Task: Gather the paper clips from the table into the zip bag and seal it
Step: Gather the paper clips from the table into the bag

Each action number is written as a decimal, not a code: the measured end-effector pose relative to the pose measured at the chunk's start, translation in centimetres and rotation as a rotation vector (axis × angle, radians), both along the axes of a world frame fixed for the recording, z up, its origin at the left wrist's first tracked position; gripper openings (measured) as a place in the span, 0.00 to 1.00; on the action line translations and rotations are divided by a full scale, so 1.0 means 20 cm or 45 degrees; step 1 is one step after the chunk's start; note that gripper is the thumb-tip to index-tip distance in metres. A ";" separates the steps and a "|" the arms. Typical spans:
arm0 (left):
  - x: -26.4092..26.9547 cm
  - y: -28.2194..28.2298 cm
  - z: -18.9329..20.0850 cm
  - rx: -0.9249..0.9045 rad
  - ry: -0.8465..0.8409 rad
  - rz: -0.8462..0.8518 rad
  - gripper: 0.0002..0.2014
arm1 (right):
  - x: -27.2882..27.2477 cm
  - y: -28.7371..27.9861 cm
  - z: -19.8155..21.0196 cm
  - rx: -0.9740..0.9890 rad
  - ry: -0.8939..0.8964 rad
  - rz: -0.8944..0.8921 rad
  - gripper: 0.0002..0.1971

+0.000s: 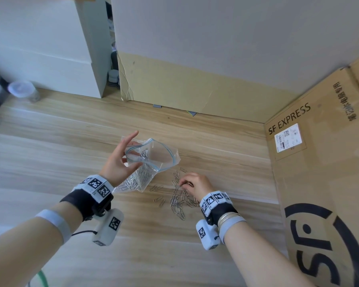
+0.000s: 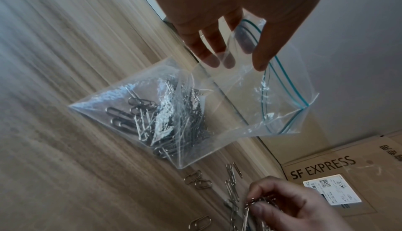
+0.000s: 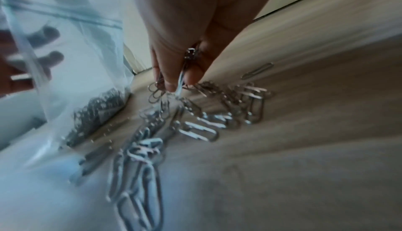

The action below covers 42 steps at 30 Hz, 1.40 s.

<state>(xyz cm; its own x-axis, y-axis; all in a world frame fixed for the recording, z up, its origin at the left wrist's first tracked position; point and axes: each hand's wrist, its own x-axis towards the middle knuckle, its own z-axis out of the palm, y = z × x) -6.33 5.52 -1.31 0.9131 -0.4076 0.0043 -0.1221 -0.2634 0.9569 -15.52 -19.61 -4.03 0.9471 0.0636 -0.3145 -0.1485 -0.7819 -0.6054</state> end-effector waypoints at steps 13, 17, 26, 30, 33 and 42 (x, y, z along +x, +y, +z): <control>0.02 -0.03 -0.01 -0.018 -0.025 -0.047 0.46 | 0.27 0.11 0.50 0.026 -0.226 0.085 0.05; 0.02 -0.04 0.00 -0.020 -0.024 -0.055 0.47 | 0.40 0.28 0.47 -0.021 -0.309 0.238 0.06; 0.04 -0.01 -0.01 -0.067 -0.044 -0.004 0.47 | 0.37 0.25 0.46 0.119 -0.337 0.019 0.08; 0.04 0.01 -0.02 -0.036 -0.029 0.008 0.47 | 0.33 0.05 0.30 -0.087 -0.140 -0.093 0.11; 0.03 0.02 -0.03 -0.019 -0.011 0.011 0.45 | 0.26 0.00 0.11 -0.345 0.256 0.152 0.20; 0.02 0.00 -0.02 -0.007 -0.014 0.016 0.47 | 0.02 -0.02 0.01 -0.181 0.270 0.245 0.14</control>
<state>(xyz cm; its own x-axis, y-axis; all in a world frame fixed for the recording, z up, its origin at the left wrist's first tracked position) -5.90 5.53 -1.66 0.9182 -0.3957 0.0164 -0.1291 -0.2598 0.9570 -15.04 -19.93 -3.74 0.8346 0.1763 -0.5220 -0.1009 -0.8825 -0.4594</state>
